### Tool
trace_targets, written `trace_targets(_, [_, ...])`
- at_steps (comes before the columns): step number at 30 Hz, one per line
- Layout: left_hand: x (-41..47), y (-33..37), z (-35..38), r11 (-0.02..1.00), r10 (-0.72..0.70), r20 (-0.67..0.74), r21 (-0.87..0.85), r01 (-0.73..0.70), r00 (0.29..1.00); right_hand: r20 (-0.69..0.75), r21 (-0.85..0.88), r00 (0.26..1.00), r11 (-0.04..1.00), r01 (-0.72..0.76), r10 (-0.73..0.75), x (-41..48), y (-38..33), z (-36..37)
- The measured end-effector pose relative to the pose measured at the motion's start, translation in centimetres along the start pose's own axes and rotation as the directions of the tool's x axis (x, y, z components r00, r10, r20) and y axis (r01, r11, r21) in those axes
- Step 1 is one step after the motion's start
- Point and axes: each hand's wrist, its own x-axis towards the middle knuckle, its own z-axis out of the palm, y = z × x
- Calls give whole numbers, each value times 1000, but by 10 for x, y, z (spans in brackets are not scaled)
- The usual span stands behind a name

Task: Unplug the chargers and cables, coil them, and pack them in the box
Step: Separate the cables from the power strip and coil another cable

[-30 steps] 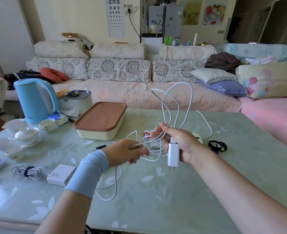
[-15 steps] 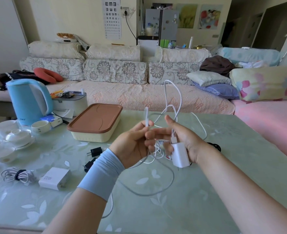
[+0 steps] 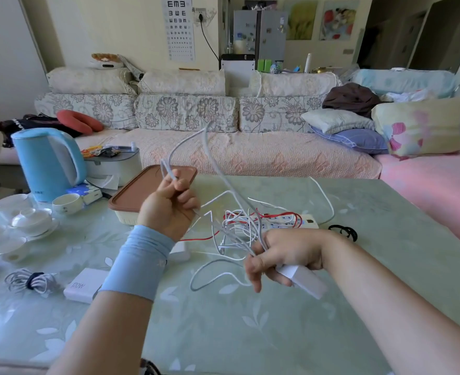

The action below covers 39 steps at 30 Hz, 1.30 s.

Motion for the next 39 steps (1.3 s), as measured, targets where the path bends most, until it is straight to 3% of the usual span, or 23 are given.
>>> trace_targets(3, [1, -1, -8, 996, 92, -258, 44, -84, 962, 1, -35, 1000, 999, -16, 16, -3, 3, -7])
trace_targets(5, [0, -10, -11, 994, 94, -354, 93, -65, 931, 2, 1, 1000, 1000, -4, 4, -1, 7, -10])
trace_targets(8, [-2, -27, -12, 965, -73, -396, 204, 166, 915, -78, 226, 997, 974, 7, 11, 0, 9, -12])
trace_targets(10, [-7, -34, -11, 904, -266, -332, 239, 354, 905, -164, 394, 986, 918, 51, 16, 0, 8, -15])
trace_targets(12, [-16, -39, -5, 889, -415, -160, 140, 437, 896, -243, 512, 970, 852, 111, 20, -1, 6, -17])
trace_targets(15, [-25, -38, 7, 909, -383, 118, -126, 397, 916, -323, 612, 946, 768, 188, 25, 2, 8, -20])
trace_targets(17, [-26, -41, 15, 927, -328, 143, -144, 347, 934, -317, 637, 948, 744, 202, 13, 5, 9, -19])
trace_targets(19, [-25, -49, 18, 948, -317, 30, 14, 317, 948, -277, 613, 961, 772, 168, 10, 6, 8, -17])
trace_targets(22, [-22, -61, 17, 903, -324, -141, 251, 350, 936, -214, 529, 977, 841, 111, 6, 6, 8, -12])
trace_targets(26, [-27, -67, 21, 796, -427, -140, 409, 445, 893, -183, 490, 983, 865, 104, -15, 10, 6, -8])
trace_targets(28, [-26, -67, 25, 836, -394, -117, 366, 409, 912, -143, 455, 990, 887, 77, -13, 10, 5, -7])
trace_targets(32, [-14, -54, 17, 965, -225, -175, 98, 244, 959, -16, 294, 1000, 956, -5, 10, 10, 8, -4])
trace_targets(35, [-2, -34, -2, 992, -127, -298, -40, 120, 946, 60, 122, 997, 991, -58, 51, 10, 8, 0])
trace_targets(39, [2, -24, -17, 994, -49, -403, -110, 5, 914, 71, 107, 995, 991, -79, 71, 10, 6, 4])
